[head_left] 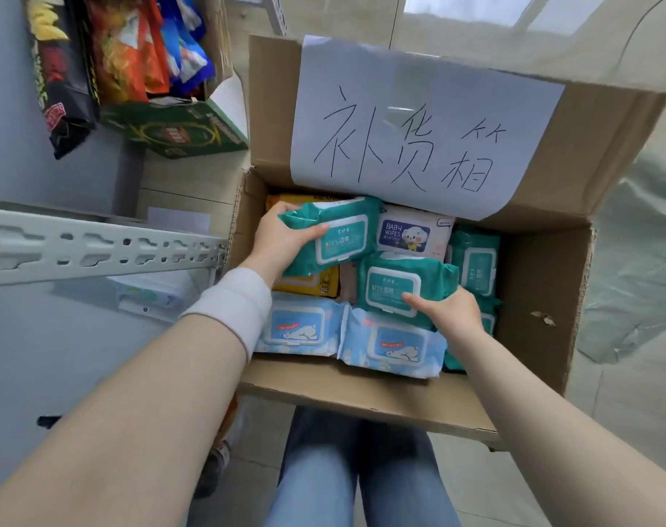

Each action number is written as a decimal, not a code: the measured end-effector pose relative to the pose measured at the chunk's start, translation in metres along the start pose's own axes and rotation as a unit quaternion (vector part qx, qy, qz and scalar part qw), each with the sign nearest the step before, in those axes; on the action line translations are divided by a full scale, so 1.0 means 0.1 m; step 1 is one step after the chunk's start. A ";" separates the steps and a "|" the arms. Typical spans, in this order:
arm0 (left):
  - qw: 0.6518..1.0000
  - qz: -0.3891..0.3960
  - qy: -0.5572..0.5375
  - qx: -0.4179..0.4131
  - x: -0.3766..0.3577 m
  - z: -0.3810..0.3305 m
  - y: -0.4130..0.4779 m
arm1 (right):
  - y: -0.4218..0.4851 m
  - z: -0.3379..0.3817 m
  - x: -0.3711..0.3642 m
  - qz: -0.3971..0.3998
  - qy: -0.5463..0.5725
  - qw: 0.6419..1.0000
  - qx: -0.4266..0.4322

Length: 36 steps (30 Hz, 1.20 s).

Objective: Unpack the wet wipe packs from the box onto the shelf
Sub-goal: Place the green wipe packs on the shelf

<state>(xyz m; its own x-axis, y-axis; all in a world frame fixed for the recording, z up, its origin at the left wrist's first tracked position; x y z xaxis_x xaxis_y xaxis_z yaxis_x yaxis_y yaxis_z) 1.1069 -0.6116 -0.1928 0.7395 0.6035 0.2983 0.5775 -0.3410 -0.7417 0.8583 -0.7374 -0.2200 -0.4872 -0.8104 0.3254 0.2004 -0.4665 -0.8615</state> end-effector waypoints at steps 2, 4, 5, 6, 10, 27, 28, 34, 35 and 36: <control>0.999 -0.027 0.014 -0.027 0.02 -0.05 -0.21 | -0.21 0.04 0.12 -0.019 0.001 1.000 0.001; 0.998 -0.049 0.001 -0.048 0.09 -0.15 -0.57 | -0.50 0.06 0.28 -0.023 0.016 1.000 0.001; 0.996 -0.057 -0.012 -0.060 0.15 -0.22 -0.79 | -0.68 0.07 0.36 -0.020 0.035 0.999 0.004; 0.995 -0.064 -0.027 -0.073 0.22 -0.29 -1.02 | -0.87 0.08 0.44 -0.011 0.064 0.998 0.008; 0.981 -0.115 -0.082 -0.137 0.71 -0.52 -2.10 | -1.72 0.14 0.71 0.064 0.127 0.988 0.055; 0.828 -0.410 -0.222 -0.312 2.61 -0.19 -6.13 | -4.40 1.03 0.16 0.376 -0.014 0.872 0.313; 0.819 -0.418 -0.233 -0.316 2.74 -0.10 -6.27 | -4.55 1.12 0.04 0.399 -0.009 0.858 0.323; 0.781 -0.458 -0.273 -0.325 3.51 0.49 -6.84 | -5.27 1.55 -0.85 0.461 -0.029 0.801 0.379; 0.775 -0.465 -0.280 -0.325 3.62 0.59 -6.89 | -5.36 1.62 -1.00 0.465 -0.031 0.797 0.384; 0.768 -0.471 -0.286 -0.326 3.74 0.68 -6.91 | -5.43 1.69 -1.14 0.471 -0.031 0.792 0.387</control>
<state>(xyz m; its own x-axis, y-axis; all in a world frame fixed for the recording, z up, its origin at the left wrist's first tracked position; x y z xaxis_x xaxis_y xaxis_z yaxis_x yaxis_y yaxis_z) 0.9602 -0.1011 0.3904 -0.2789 0.9580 0.0668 0.9513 0.2662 0.1552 0.9483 -0.4517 0.2766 0.2268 -0.9325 -0.2809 0.9226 0.2982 -0.2447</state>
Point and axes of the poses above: each hand's wrist, its own y-axis towards the middle knuckle, its own x-axis out of the back of the hand, z = x × y, the point moved 5 cm from there along y, towards the middle knuckle, and after that the axes turned 6 degrees about z, right-handed, at the moved point
